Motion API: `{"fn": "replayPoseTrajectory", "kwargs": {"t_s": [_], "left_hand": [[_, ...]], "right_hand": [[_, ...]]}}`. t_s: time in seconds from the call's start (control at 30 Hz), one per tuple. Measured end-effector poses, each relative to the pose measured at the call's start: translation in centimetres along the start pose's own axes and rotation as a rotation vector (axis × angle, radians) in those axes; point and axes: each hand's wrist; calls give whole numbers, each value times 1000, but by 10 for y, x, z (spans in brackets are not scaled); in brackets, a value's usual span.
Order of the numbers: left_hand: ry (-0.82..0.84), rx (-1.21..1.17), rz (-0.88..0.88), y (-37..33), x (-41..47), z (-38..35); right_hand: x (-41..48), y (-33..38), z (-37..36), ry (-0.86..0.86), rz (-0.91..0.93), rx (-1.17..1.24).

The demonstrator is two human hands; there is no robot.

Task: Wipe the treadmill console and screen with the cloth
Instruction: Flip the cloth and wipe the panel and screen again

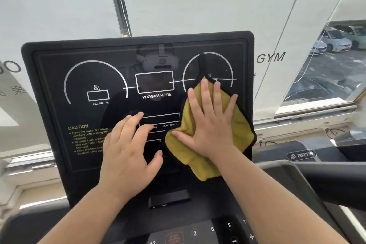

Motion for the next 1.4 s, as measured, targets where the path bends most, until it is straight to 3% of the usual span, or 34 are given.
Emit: {"fn": "replayPoseTrajectory", "kwargs": {"t_s": [0.1,0.27,0.4,0.5,0.63,0.77,1.0,1.27,1.4], "left_hand": [[-2,-2,-3,1,0,1],[-11,-101,-44,7,-5,6],[-106,-243,-101,21,-19,5],[-145,-188,-106,34,-37,-1],[-101,-164,-104,42,-68,-14],[-21,-142,-54,46,-94,-20],[160,-51,115,60,-127,-16],[231,-17,146,71,-143,-12],[244,3,135,73,-140,-11]], "right_hand": [[-27,-32,-11,9,-11,-36],[1,-65,8,-1,-266,54],[1,-32,10,-14,-398,146],[-29,14,-3,73,-312,171],[-83,53,-24,141,-211,187],[-110,45,-21,155,-187,180],[-150,6,-18,308,-430,282],[-146,103,-6,318,-64,292],[-141,111,0,318,46,262]]}}
Point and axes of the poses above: each hand's wrist, its own x-axis towards the middle knuckle, its own z-axis out of the back of the hand, y = z × x, and after that the axes turned 2 degrees about z, right-handed
